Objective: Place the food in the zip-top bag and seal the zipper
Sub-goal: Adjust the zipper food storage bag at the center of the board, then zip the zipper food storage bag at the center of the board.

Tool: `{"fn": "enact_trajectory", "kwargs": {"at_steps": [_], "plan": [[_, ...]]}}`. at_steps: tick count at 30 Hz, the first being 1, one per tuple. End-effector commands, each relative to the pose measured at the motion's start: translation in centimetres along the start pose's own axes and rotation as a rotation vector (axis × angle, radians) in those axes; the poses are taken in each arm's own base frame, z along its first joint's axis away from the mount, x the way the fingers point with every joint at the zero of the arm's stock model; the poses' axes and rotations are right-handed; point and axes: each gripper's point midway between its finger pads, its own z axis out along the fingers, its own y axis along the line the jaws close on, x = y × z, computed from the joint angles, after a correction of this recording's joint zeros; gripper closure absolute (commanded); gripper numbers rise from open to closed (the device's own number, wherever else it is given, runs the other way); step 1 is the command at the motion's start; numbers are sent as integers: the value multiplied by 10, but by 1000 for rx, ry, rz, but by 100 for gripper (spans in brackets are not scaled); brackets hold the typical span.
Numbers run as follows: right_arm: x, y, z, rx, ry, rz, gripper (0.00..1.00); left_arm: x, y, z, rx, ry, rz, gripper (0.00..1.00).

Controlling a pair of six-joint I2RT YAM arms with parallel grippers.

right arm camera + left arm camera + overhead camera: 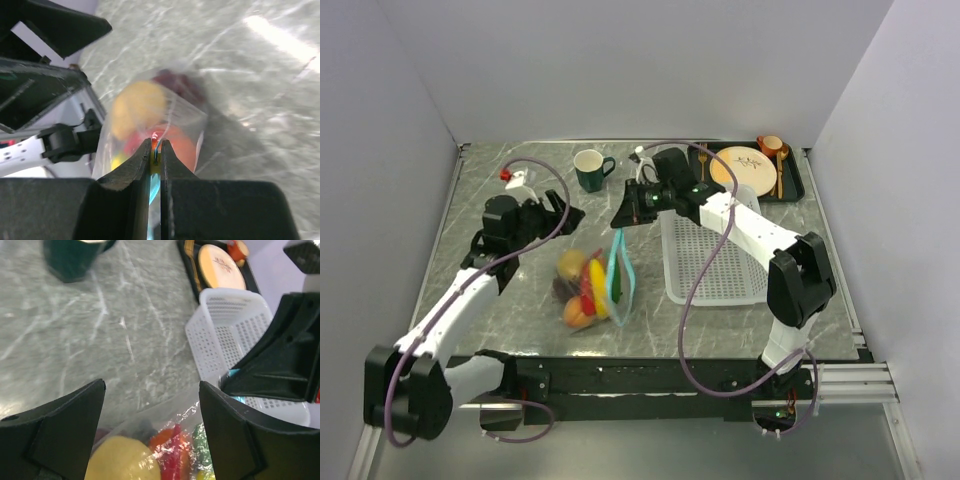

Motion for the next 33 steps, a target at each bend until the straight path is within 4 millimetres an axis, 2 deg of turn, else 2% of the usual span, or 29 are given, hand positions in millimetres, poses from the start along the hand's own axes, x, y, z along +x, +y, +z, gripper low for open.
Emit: {"fn": "enact_trajectory", "kwargs": {"at_steps": [1,7,10,17,22,27,30,33], "plan": [[-18,-1,-2,-15,-27,-94,99,-17,-37,16,239,-70,34,18],[-26,-14,-6,2,-47,-84,98,-13,-48,46,376,-31,51,16],[-33,-18,-12,14,-65,-79,98,2,-52,57,449,39,36,16],[-39,-17,-16,-6,-76,-69,98,20,-58,62,554,95,23,16],[-43,-18,-15,-8,-87,-59,98,32,-66,57,637,146,2,17],[-46,-16,-14,-20,-101,-47,98,45,-72,63,639,196,7,20],[-46,-15,-16,-17,-105,-53,98,50,-73,62,635,203,27,23],[-47,-15,-17,-18,-106,-54,98,53,-73,61,634,205,23,32]]}}
